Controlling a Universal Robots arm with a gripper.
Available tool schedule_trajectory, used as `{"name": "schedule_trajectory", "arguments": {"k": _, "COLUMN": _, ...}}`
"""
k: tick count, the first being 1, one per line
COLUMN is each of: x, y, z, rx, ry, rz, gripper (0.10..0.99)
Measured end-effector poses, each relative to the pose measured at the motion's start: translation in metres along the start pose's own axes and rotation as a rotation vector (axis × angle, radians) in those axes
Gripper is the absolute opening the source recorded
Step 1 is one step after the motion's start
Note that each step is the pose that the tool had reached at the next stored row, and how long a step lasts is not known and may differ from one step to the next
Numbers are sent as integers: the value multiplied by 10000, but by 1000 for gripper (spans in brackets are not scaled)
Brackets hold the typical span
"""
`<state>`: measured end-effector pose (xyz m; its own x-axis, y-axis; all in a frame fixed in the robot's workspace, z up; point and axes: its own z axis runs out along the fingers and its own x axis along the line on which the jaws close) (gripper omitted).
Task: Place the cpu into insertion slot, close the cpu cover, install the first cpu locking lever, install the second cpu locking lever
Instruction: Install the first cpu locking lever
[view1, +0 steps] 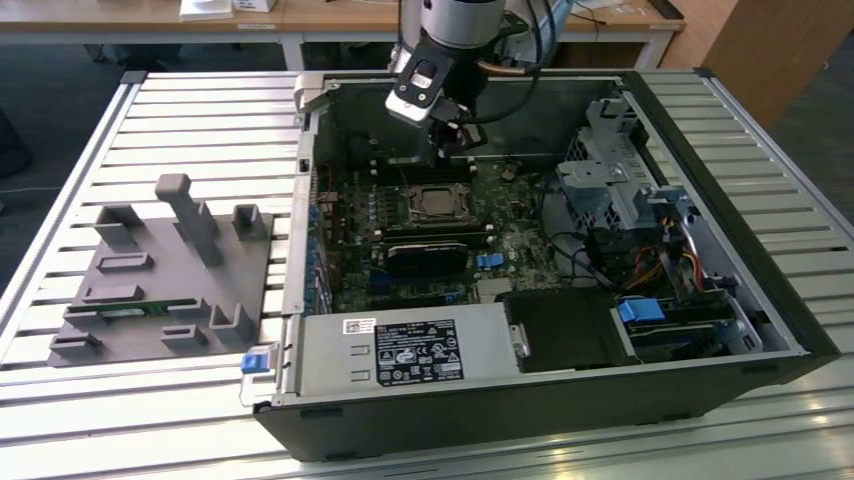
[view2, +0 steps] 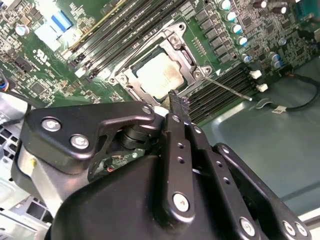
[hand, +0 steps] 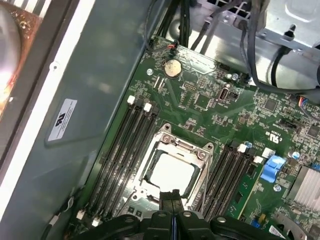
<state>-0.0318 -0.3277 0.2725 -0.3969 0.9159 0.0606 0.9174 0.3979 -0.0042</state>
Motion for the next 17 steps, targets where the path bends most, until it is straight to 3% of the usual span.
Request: {"name": "schedule_trajectory", "arguments": {"k": 17, "x": -1, "y": 1, "z": 0, "rx": 78, "ry": -2, "rz": -1356, "gripper": 106}}
